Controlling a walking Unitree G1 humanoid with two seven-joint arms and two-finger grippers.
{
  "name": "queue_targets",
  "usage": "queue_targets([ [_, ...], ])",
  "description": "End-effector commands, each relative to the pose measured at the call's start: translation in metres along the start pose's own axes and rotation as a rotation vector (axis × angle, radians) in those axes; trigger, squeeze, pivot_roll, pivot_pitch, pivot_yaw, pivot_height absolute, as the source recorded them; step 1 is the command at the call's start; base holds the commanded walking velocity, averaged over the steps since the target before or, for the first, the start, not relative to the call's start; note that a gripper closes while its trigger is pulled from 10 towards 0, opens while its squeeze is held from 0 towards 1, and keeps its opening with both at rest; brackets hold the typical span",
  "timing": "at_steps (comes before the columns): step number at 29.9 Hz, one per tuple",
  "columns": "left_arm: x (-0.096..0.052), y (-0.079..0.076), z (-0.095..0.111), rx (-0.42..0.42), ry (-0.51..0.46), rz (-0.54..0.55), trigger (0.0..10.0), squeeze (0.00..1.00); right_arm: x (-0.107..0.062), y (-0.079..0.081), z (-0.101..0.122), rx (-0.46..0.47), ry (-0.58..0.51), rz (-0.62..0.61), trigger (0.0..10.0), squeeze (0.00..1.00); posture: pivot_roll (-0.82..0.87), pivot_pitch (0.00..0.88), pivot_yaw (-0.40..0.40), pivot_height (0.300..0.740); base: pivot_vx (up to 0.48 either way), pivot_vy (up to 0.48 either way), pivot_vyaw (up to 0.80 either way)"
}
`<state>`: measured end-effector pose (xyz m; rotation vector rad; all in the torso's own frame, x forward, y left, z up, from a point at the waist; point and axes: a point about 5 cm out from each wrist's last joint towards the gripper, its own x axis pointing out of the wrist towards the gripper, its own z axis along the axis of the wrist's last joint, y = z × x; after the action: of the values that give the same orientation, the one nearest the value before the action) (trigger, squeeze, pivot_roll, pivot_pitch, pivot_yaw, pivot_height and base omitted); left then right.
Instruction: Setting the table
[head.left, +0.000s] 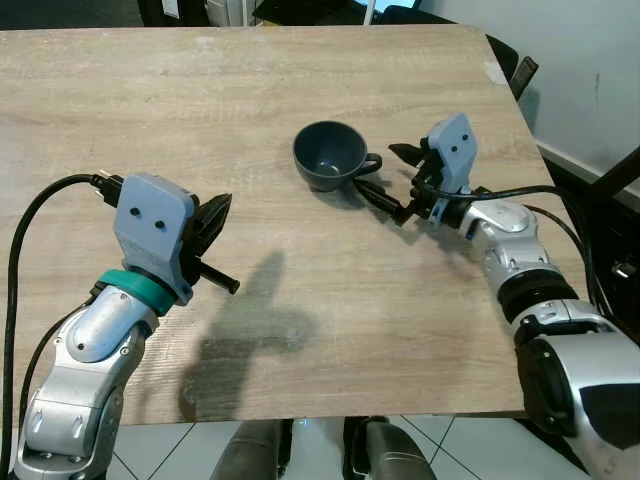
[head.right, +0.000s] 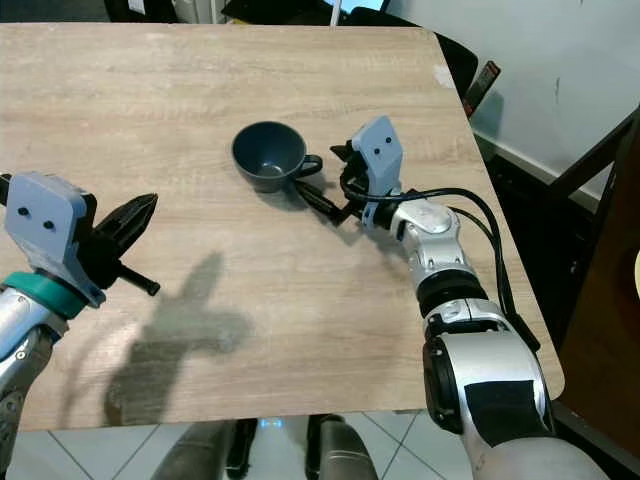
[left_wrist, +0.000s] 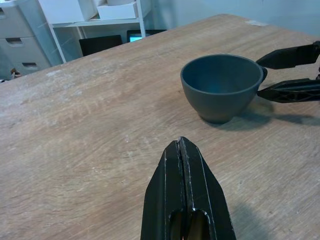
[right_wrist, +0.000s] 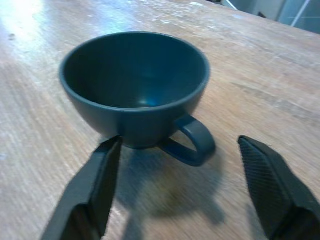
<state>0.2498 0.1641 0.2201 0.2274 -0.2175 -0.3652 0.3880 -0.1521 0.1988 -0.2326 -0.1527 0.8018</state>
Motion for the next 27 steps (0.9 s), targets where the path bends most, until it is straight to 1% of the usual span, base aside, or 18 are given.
queue_targets([
  [1, -0.002, -0.004, -0.004, -0.014, 0.017, -0.006, 10.0, 0.00, 0.000, 0.003, -0.004, 0.025, 0.001, 0.015, 2.9, 0.00, 0.24, 0.188, 0.031, 0.740, 0.000, 0.000, 0.00],
  [4, -0.002, -0.004, -0.004, -0.015, 0.018, -0.006, 10.0, 0.00, -0.001, 0.002, -0.004, 0.027, -0.001, 0.014, 2.9, 0.00, 0.24, 0.188, 0.031, 0.740, 0.000, 0.000, 0.00],
  [5, -0.001, -0.004, -0.004, -0.016, 0.017, -0.007, 10.0, 0.00, -0.001, 0.002, -0.004, 0.030, -0.005, 0.009, 0.0, 0.00, 0.24, 0.185, 0.032, 0.740, 0.000, 0.000, 0.00],
  [11, 0.003, -0.005, -0.005, -0.019, 0.015, -0.008, 10.0, 0.00, -0.004, 0.000, -0.004, 0.047, -0.018, 0.015, 0.0, 0.00, 0.22, 0.179, 0.035, 0.740, 0.000, 0.000, 0.00],
  [16, 0.009, -0.008, -0.007, -0.028, 0.009, -0.023, 10.0, 0.00, -0.006, 0.003, -0.005, 0.051, -0.041, 0.043, 0.0, 0.00, 0.20, 0.158, 0.047, 0.740, 0.000, 0.000, 0.00],
  [18, 0.014, -0.013, -0.008, -0.046, 0.001, -0.045, 10.0, 0.00, -0.010, 0.007, -0.008, 0.058, -0.065, 0.060, 0.0, 0.00, 0.16, 0.128, 0.059, 0.740, 0.000, 0.000, 0.00],
  [19, 0.014, -0.013, -0.008, -0.046, 0.001, -0.045, 10.0, 0.00, -0.010, 0.007, -0.008, 0.058, -0.065, 0.060, 0.0, 0.00, 0.16, 0.128, 0.059, 0.740, 0.000, 0.000, 0.00],
  [22, 0.020, -0.017, -0.012, -0.056, 0.000, -0.064, 10.0, 0.00, -0.015, 0.011, -0.011, 0.073, -0.096, 0.059, 0.0, 0.00, 0.13, 0.125, 0.057, 0.740, 0.000, 0.000, 0.00],
  [23, 0.020, -0.017, -0.012, -0.056, 0.000, -0.064, 10.0, 0.00, -0.015, 0.011, -0.011, 0.073, -0.096, 0.059, 0.0, 0.00, 0.13, 0.125, 0.057, 0.740, 0.000, 0.000, 0.00],
  [27, 0.028, -0.019, -0.011, -0.065, -0.012, -0.077, 10.0, 0.00, -0.023, 0.015, -0.013, 0.082, -0.133, 0.057, 0.0, 0.00, 0.11, 0.119, 0.068, 0.740, 0.000, 0.000, 0.00],
])
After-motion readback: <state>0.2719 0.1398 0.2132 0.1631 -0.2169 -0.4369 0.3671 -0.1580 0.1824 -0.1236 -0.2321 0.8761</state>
